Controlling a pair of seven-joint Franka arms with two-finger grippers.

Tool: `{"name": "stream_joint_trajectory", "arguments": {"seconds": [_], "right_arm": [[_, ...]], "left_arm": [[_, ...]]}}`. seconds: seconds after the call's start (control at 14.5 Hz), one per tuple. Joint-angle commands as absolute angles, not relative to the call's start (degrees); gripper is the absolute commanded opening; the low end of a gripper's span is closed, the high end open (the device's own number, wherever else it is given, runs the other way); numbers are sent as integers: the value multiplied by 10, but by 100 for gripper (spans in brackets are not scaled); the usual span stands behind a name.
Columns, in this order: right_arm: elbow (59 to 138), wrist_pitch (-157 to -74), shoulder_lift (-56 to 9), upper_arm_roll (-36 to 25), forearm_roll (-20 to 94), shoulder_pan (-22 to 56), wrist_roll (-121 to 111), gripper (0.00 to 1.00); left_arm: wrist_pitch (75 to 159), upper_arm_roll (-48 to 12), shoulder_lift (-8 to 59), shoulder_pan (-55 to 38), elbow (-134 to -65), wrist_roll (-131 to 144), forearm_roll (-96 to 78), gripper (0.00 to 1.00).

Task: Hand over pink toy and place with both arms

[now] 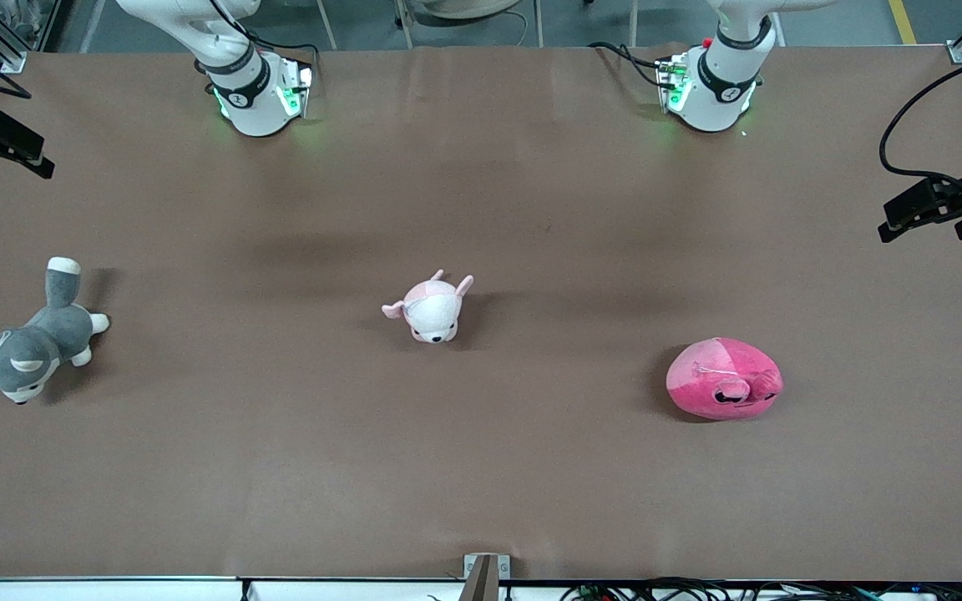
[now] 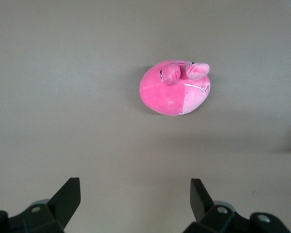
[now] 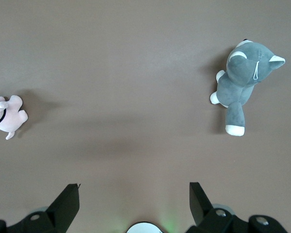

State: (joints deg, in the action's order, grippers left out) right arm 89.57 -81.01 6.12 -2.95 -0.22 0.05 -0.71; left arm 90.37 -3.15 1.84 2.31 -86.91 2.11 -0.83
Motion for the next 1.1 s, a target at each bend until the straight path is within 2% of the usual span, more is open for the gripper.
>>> {"name": "stream_joint_trajectory", "arguments": {"seconds": [0.0, 0.55, 0.76, 1.03], "right_arm": [[907, -813, 72, -30, -8, 2, -11, 100], [907, -814, 72, -30, -9, 3, -11, 100], [907, -815, 72, -29, -8, 4, -11, 100], [907, -814, 72, -29, -8, 4, -10, 100]], "left_arm": [[908, -32, 14, 26, -869, 11, -18, 100], [910, -30, 26, 39, -867, 22, -27, 100], [923, -30, 69, 40, -867, 23, -39, 100], [999, -30, 146, 31, -869, 35, -38, 100]]}}
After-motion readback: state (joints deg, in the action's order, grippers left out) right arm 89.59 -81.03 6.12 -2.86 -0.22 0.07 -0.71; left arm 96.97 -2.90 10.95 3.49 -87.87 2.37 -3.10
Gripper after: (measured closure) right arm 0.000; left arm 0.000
